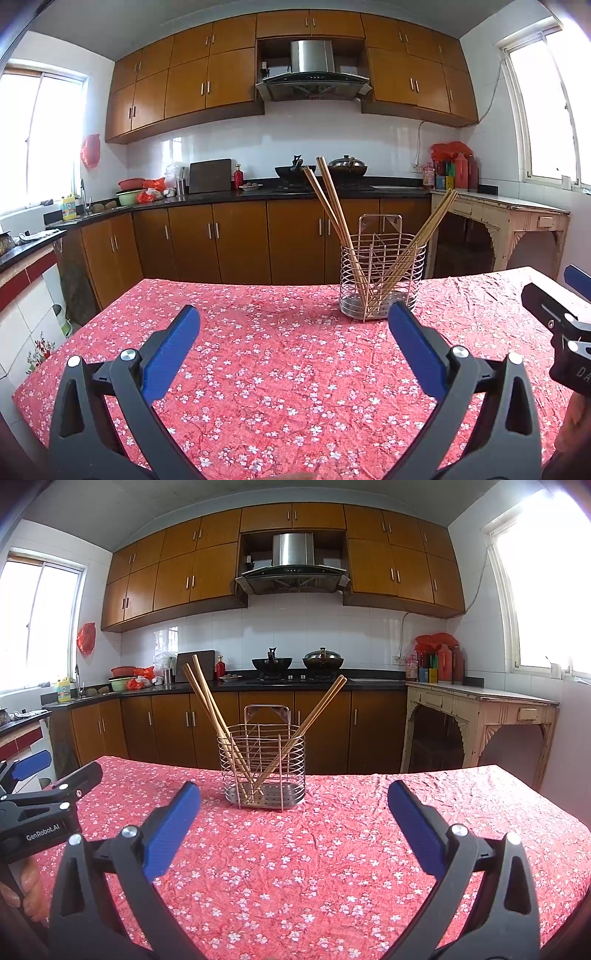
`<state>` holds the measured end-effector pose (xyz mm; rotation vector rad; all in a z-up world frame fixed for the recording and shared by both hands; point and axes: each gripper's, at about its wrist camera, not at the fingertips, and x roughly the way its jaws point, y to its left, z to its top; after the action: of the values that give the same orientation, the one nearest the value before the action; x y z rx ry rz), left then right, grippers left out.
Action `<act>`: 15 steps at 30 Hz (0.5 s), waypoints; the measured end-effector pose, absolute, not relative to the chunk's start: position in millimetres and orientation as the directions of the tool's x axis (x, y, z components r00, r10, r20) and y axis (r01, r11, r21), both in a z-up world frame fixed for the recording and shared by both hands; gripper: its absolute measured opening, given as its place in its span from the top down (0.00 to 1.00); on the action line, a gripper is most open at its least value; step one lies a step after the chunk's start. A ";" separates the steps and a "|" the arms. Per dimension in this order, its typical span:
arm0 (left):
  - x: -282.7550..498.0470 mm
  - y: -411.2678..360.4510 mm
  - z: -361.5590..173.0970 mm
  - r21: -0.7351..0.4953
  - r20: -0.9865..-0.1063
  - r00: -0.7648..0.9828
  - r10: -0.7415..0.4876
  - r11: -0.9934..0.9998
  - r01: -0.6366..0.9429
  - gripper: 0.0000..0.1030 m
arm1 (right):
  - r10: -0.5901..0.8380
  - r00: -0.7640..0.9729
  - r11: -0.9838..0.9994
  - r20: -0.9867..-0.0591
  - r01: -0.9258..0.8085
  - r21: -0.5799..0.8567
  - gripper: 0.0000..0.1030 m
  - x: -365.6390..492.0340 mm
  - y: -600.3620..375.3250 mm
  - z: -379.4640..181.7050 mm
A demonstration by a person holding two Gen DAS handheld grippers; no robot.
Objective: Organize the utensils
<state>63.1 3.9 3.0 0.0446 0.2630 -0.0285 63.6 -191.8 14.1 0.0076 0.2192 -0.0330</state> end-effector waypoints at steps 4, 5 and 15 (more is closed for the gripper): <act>62.9 4.0 2.6 0.041 -0.262 0.965 -0.020 0.999 0.032 0.02 | -0.032 0.975 0.999 -0.218 0.033 0.004 0.04 64.5 -191.8 13.7; 62.6 3.8 2.3 0.041 -0.262 0.965 -0.019 0.999 0.031 0.02 | -0.032 0.975 0.999 -0.219 0.033 0.005 0.04 64.4 -191.5 13.6; 62.4 4.2 1.9 0.040 -0.262 0.965 -0.018 0.999 0.029 0.02 | -0.031 0.975 0.999 -0.219 0.033 0.005 0.04 64.5 -190.7 13.2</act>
<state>62.4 4.2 1.9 0.0432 0.2651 -0.0238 64.5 -190.7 13.2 0.0082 0.2208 -0.0324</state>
